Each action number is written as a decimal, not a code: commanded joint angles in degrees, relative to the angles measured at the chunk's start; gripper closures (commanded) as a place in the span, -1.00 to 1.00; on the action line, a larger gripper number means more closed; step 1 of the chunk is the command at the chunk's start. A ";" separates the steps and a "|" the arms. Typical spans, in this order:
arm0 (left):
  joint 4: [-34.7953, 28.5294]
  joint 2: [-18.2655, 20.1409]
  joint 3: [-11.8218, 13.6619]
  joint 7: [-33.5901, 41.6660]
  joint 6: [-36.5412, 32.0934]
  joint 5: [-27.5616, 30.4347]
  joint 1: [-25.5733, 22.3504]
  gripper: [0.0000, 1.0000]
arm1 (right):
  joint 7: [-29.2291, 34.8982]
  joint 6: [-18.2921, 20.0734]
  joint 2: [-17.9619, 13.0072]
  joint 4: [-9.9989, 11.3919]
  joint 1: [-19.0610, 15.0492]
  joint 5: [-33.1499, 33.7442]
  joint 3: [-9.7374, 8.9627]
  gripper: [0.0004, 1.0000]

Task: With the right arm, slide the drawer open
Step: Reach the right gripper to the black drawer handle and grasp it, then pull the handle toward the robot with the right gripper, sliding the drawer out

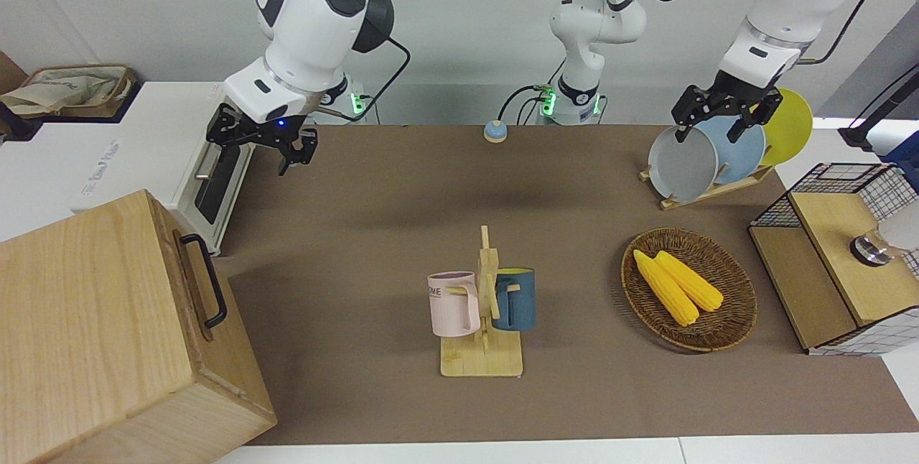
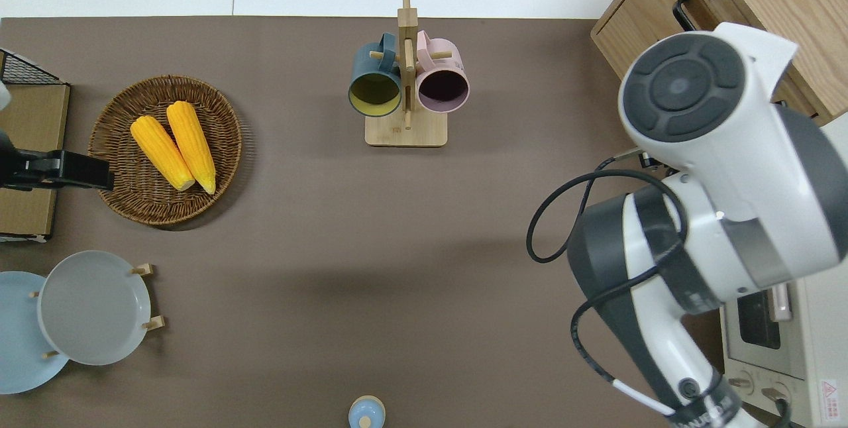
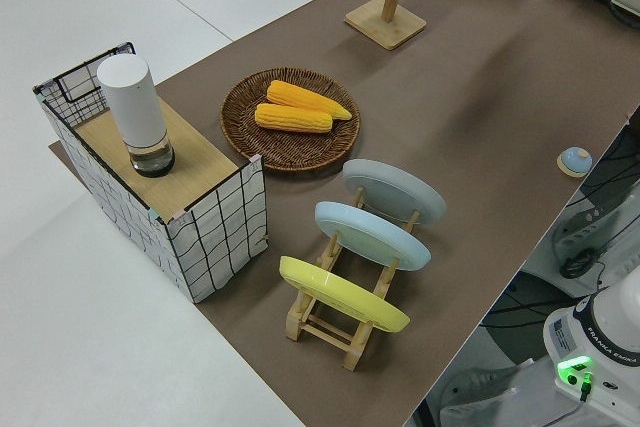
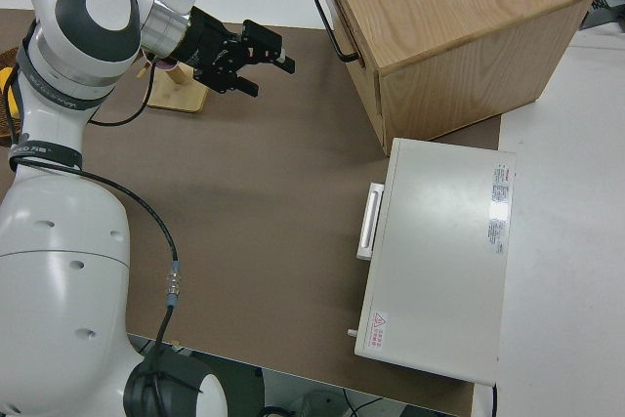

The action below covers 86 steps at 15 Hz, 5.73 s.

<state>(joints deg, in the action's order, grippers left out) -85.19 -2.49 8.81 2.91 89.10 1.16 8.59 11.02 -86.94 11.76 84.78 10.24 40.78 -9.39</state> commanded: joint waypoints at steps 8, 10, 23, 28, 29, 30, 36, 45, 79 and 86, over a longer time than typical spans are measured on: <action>1.17 -0.76 0.95 0.43 0.02 -0.72 0.99 -1.00 | 5.86 -4.71 5.20 6.80 -0.13 27.48 -3.53 -0.97; 1.17 -0.76 0.95 0.43 0.02 -0.72 0.99 -1.00 | 6.47 -6.65 6.69 7.59 -0.13 32.24 -3.53 -0.97; 1.17 -0.76 0.95 0.43 0.02 -0.72 0.99 -0.99 | 14.20 -11.93 14.52 7.25 -3.12 55.90 -3.45 -0.96; 1.17 -0.76 0.95 0.43 0.02 -0.72 0.99 -0.99 | 21.49 -16.51 17.24 6.72 -3.83 58.36 -2.74 -0.95; 1.17 -0.76 0.95 0.43 0.02 -0.72 0.99 -0.99 | 22.72 -16.07 17.68 6.72 -3.56 58.45 -2.74 -0.95; 1.17 -0.76 0.95 0.43 0.02 -0.72 0.99 -0.99 | 23.86 -15.72 17.95 6.63 -3.47 58.71 -2.74 -0.95; 1.17 -0.76 0.95 0.43 0.02 -0.72 0.99 -0.99 | 26.77 -15.19 17.86 6.45 -2.95 61.26 -1.34 -0.91; 1.17 -0.76 0.95 0.43 0.02 -0.72 0.99 -0.99 | 24.85 -15.10 18.21 6.45 -2.68 63.64 -1.07 0.50; 1.17 -0.76 0.95 0.43 0.02 -0.72 0.99 -1.00 | 14.73 3.36 17.77 3.29 17.26 50.72 -1.78 0.98; 1.17 -0.76 0.95 0.43 0.02 -0.72 0.99 -0.99 | 15.00 5.11 17.86 3.29 20.87 48.08 -1.78 0.98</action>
<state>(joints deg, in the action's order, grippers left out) -85.19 -2.49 8.81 2.91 89.10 1.16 8.59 30.30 -83.16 30.15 89.99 29.11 89.19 -11.45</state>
